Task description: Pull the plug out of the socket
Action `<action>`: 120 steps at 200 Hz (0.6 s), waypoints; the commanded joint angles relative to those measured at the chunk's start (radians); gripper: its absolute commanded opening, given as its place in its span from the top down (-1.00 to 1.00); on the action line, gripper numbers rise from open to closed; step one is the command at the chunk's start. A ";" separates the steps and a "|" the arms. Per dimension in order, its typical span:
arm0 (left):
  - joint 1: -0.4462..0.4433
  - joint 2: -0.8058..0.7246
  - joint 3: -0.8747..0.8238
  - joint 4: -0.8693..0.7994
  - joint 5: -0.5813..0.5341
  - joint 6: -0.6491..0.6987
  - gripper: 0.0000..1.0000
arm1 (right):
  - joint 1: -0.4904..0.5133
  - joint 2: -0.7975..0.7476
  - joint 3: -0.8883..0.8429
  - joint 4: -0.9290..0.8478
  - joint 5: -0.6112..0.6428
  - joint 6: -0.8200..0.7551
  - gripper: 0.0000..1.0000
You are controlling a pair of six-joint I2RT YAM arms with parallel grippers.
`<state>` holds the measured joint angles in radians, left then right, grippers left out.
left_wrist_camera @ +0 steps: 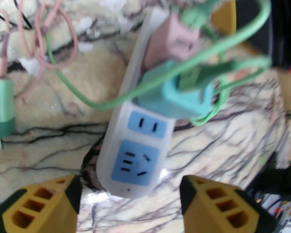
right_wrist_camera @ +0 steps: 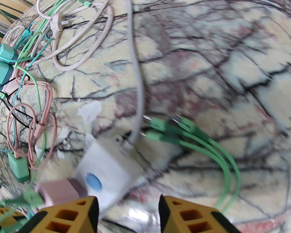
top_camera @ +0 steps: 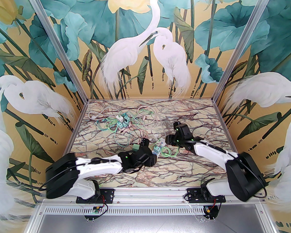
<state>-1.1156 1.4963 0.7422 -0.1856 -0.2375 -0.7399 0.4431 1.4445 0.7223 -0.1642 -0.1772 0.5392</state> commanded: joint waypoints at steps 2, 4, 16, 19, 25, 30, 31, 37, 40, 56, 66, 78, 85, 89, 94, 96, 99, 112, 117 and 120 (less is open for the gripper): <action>-0.013 0.053 0.035 -0.031 -0.005 0.045 -0.42 | 0.001 0.028 0.034 0.025 -0.051 -0.020 0.04; -0.014 0.056 0.036 -0.027 0.000 0.048 -0.42 | 0.002 0.028 0.034 0.027 -0.052 -0.020 0.04; -0.013 0.073 0.038 -0.005 0.028 0.067 -0.40 | 0.003 0.027 0.028 0.034 -0.053 -0.019 0.04; -0.014 0.077 0.040 -0.005 0.031 0.070 -0.40 | 0.003 0.027 0.028 0.034 -0.051 -0.020 0.04; -0.014 0.087 0.046 -0.011 0.030 0.075 -0.40 | 0.003 0.027 0.028 0.032 -0.046 -0.021 0.03; -0.015 0.095 0.054 -0.024 0.017 0.075 -0.40 | 0.002 0.030 0.029 0.030 -0.040 -0.024 0.03; -0.015 0.097 0.056 -0.029 0.015 0.076 -0.40 | 0.003 0.031 0.029 0.029 -0.039 -0.026 0.03; -0.014 0.106 0.063 -0.048 0.000 0.080 -0.41 | 0.003 0.038 0.034 0.023 -0.033 -0.028 0.03; -0.014 0.111 0.066 -0.055 -0.006 0.082 -0.41 | 0.003 0.041 0.035 0.021 -0.029 -0.031 0.03; -0.015 0.131 0.080 -0.110 -0.062 0.079 -0.42 | 0.002 0.068 0.046 0.014 -0.016 -0.036 0.03; -0.012 0.146 0.096 -0.156 -0.099 0.077 -0.40 | 0.003 0.081 0.052 0.013 -0.016 -0.037 0.03; -0.013 0.166 0.110 -0.198 -0.133 0.085 -0.40 | 0.004 0.088 0.051 0.023 -0.022 -0.032 0.02; -0.008 0.171 0.115 -0.219 -0.154 0.081 -0.37 | 0.003 0.090 0.051 0.026 -0.024 -0.030 0.02; -0.004 0.173 0.115 -0.229 -0.160 0.080 -0.36 | 0.003 0.090 0.051 0.026 -0.024 -0.031 0.02; 0.005 0.173 0.114 -0.237 -0.163 0.080 -0.35 | 0.003 0.091 0.052 0.026 -0.022 -0.033 0.02; 0.007 0.172 0.113 -0.238 -0.163 0.081 -0.35 | 0.003 0.091 0.053 0.025 -0.022 -0.033 0.02; 0.012 0.172 0.110 -0.239 -0.163 0.082 -0.35 | 0.003 0.092 0.054 0.023 -0.020 -0.035 0.02; 0.034 0.159 0.095 -0.236 -0.162 0.087 -0.35 | 0.003 0.093 0.054 0.022 -0.024 -0.038 0.02; 0.044 0.156 0.090 -0.236 -0.160 0.088 -0.35 | 0.003 0.093 0.054 0.022 -0.026 -0.038 0.02; 0.050 0.154 0.088 -0.235 -0.157 0.091 -0.35 | 0.003 0.092 0.053 0.023 -0.028 -0.038 0.02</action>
<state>-1.1072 1.6508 0.8406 -0.3531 -0.3389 -0.6704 0.4431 1.5307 0.7547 -0.1528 -0.2066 0.5213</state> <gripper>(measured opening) 0.674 0.490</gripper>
